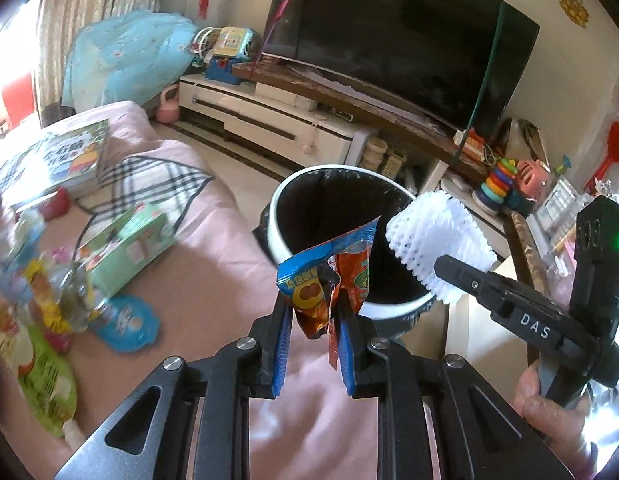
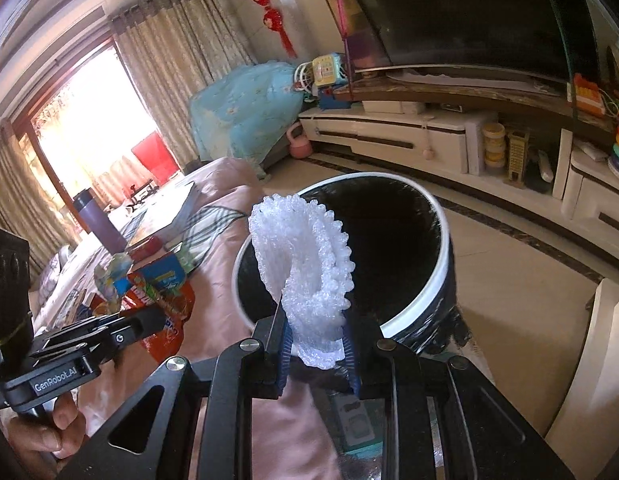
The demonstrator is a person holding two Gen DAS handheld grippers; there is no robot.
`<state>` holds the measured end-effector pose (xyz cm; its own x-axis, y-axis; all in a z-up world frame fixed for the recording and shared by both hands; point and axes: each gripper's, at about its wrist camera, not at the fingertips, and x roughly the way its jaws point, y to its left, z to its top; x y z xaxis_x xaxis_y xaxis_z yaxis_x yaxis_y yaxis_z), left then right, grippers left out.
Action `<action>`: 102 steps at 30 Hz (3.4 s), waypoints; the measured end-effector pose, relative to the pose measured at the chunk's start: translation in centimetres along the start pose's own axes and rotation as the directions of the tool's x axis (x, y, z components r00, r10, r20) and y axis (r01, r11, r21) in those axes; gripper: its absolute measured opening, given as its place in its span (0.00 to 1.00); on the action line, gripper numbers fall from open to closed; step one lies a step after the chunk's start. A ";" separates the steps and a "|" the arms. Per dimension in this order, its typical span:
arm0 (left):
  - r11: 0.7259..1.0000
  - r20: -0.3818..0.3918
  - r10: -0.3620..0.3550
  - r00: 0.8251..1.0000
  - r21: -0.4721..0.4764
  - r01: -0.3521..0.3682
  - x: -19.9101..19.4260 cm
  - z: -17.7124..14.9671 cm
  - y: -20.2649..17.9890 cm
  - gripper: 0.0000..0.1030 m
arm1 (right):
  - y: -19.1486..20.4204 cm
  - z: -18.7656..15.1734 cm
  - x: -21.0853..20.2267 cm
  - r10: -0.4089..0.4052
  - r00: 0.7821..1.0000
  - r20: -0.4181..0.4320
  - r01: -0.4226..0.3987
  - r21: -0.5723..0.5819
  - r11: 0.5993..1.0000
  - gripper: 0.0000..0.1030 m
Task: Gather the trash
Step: 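Carry both items over the bin and open both tools to drop them, then move both open tools back over the table toward the remaining trash, then grasp the green juice pouch with the right tool while the left tool grasps the blue snack bag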
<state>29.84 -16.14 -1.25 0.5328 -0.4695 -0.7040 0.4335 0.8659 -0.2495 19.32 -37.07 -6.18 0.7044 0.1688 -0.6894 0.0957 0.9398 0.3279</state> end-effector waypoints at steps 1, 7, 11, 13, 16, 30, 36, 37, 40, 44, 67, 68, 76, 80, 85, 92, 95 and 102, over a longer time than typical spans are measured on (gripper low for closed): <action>1.000 -0.003 0.002 1.000 0.005 -0.002 0.5 0.3 -0.2 0.19 | -0.3 0.2 0.1 -0.001 1.000 0.000 0.001 0.002 1.000 0.22; 1.000 -0.023 0.010 1.000 0.013 -0.009 3.4 2.0 -1.1 0.19 | -1.5 1.0 0.7 -0.011 1.000 -0.008 0.011 0.011 1.000 0.22; 1.000 -0.040 0.014 0.999 0.013 -0.014 5.4 3.0 -1.5 0.19 | -2.0 1.5 1.3 -0.017 1.000 -0.019 0.017 0.009 1.000 0.23; 1.000 -0.045 0.013 0.999 0.019 -0.013 6.1 3.4 -1.7 0.20 | -2.3 1.7 1.7 -0.018 1.000 -0.025 0.018 0.007 1.000 0.23; 0.999 -0.048 0.021 0.999 0.028 -0.020 6.9 3.9 -1.9 0.20 | -2.6 2.1 2.2 -0.022 0.999 -0.032 0.022 0.000 1.000 0.24; 0.999 -0.049 0.035 0.998 0.021 -0.034 7.6 3.9 -1.9 0.55 | -3.8 2.6 2.9 -0.010 0.999 -0.044 0.012 0.025 1.000 0.56; 1.000 -0.039 0.026 0.999 -0.003 -0.026 5.5 2.3 -1.1 0.60 | -3.5 2.3 1.9 0.004 1.000 -0.018 -0.003 0.040 0.999 0.69; 1.000 -0.038 0.026 0.999 -0.011 -0.026 5.1 1.9 -0.9 0.60 | -3.3 2.2 1.7 0.006 1.000 -0.013 -0.006 0.043 0.999 0.71; 0.999 -0.034 0.028 0.999 -0.038 -0.029 3.5 0.6 0.0 0.61 | -2.7 2.0 1.2 0.015 1.000 0.001 -0.015 0.051 0.999 0.78; 0.996 -0.020 0.047 0.999 -0.079 -0.048 0.8 -1.6 1.4 0.62 | -1.3 1.0 0.5 0.040 0.999 0.013 -0.041 0.056 0.998 0.83; 0.949 0.051 0.199 0.979 -0.260 -0.180 -14.4 -11.4 11.0 0.64 | 13.1 -5.0 3.4 0.205 0.971 -0.124 -0.217 -0.091 0.972 0.84; 0.945 0.053 0.209 0.977 -0.269 -0.188 -15.0 -11.8 11.4 0.64 | 13.6 -5.1 3.5 0.211 0.969 -0.128 -0.224 -0.099 0.970 0.84; 0.921 0.055 0.241 0.969 -0.328 -0.210 -17.1 -13.1 14.2 0.64 | 18.2 -6.4 4.7 0.242 0.954 -0.177 -0.270 -0.156 0.950 0.84; 0.909 0.063 0.270 0.961 -0.345 -0.233 -18.1 -13.3 15.4 0.64 | 20.1 -6.9 5.5 0.256 0.945 -0.202 -0.293 -0.183 0.938 0.84; 0.891 0.060 0.309 0.949 -0.366 -0.267 -18.8 -13.1 17.4 0.65 | 22.2 -7.4 6.9 0.267 0.935 -0.234 -0.317 -0.211 0.925 0.84; 0.874 0.032 0.354 0.935 -0.368 -0.318 -17.6 -11.6 20.2 0.69 | 24.9 -7.5 9.4 0.255 0.925 -0.281 -0.329 -0.261 0.907 0.84; 0.871 0.007 0.361 0.933 -0.360 -0.334 -16.3 -10.9 21.0 0.69 | 25.8 -7.5 10.6 0.230 0.926 -0.298 -0.317 -0.288 0.904 0.84; 0.880 -0.040 0.343 0.939 -0.336 -0.336 -13.2 -10.4 22.2 0.40 | 27.4 -7.8 12.6 0.168 0.930 -0.327 -0.288 -0.362 0.887 0.52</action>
<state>24.92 11.09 -4.41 0.6197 -0.1369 -0.7728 -0.0416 0.9775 -0.2066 25.34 -6.86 -10.93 0.4408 0.4124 -0.7972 -0.3722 0.8922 0.2557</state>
